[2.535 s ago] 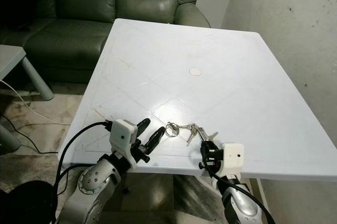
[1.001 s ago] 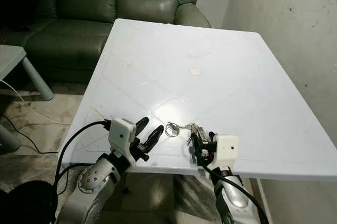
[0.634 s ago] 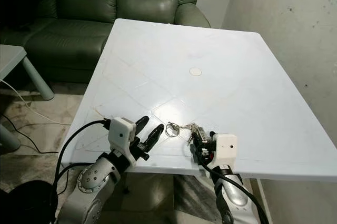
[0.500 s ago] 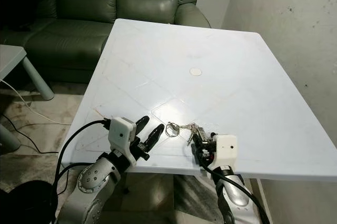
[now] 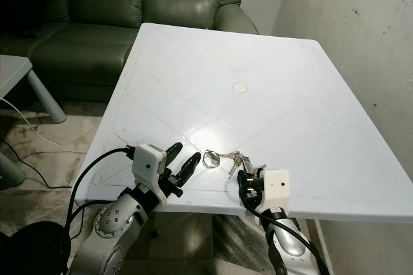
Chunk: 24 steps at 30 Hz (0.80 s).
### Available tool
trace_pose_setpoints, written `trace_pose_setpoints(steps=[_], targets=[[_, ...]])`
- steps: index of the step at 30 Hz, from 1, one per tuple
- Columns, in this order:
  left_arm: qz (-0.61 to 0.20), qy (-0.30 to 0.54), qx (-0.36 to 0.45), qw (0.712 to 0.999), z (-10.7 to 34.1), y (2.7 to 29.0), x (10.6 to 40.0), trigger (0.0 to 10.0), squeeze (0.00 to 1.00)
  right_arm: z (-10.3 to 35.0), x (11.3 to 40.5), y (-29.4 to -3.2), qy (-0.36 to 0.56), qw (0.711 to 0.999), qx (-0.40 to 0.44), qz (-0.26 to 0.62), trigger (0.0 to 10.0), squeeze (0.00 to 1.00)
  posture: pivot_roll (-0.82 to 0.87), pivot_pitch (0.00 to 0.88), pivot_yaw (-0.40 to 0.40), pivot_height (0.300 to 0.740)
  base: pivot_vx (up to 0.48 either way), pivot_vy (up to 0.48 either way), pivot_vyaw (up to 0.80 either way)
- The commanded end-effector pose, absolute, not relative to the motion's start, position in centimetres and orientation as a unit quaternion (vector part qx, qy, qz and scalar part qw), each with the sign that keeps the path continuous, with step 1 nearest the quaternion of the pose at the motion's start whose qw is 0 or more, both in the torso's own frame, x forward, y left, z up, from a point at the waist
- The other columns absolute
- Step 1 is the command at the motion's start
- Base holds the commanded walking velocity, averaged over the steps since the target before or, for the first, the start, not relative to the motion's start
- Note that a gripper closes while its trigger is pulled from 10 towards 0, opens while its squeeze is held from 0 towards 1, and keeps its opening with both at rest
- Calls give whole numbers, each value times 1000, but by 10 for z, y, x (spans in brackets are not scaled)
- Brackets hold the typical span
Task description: Hang keys on a hook
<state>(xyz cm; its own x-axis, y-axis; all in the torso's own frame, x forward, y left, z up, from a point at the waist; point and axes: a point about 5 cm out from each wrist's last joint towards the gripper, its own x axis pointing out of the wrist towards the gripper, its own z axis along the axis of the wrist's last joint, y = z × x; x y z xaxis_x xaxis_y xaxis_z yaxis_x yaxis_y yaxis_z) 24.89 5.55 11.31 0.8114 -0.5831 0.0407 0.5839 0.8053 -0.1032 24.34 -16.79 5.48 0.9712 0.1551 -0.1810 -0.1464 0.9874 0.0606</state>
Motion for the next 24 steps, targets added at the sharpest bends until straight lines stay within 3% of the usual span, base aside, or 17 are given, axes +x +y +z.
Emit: trace_pose_setpoints(steps=[1, 20, 21, 22, 23, 24], targets=[[-311, -8, -59, 949, 117, 52, 247, 10000, 0, 52, 241, -172, 98, 992, 22, 72, 0, 0, -52, 76, -78, 740, 0, 0, 0], [-312, -6, -60, 948, 117, 51, 246, 10000, 0, 54, 243, -178, 82, 996, -10, 42, 0, 0, -48, 76, -79, 740, 0, 0, 0], [-312, -6, -60, 948, 117, 51, 246, 10000, 0, 54, 244, -178, 83, 996, -10, 43, 2745, 0, -48, 76, -79, 740, 0, 0, 0], [-312, -7, -60, 948, 117, 51, 246, 10000, 0, 53, 244, -178, 83, 996, -10, 44, 4471, 0, -48, 76, -79, 740, 0, 0, 0], [-312, -7, -60, 948, 117, 50, 246, 10000, 0, 53, 244, -178, 84, 995, -12, 44, 10000, 0, -48, 76, -79, 740, 0, 0, 0], [-312, -7, -60, 948, 117, 50, 246, 10000, 0, 53, 244, -178, 83, 995, -13, 44, 10000, 0, -48, 76, -79, 740, 0, 0, 0]])
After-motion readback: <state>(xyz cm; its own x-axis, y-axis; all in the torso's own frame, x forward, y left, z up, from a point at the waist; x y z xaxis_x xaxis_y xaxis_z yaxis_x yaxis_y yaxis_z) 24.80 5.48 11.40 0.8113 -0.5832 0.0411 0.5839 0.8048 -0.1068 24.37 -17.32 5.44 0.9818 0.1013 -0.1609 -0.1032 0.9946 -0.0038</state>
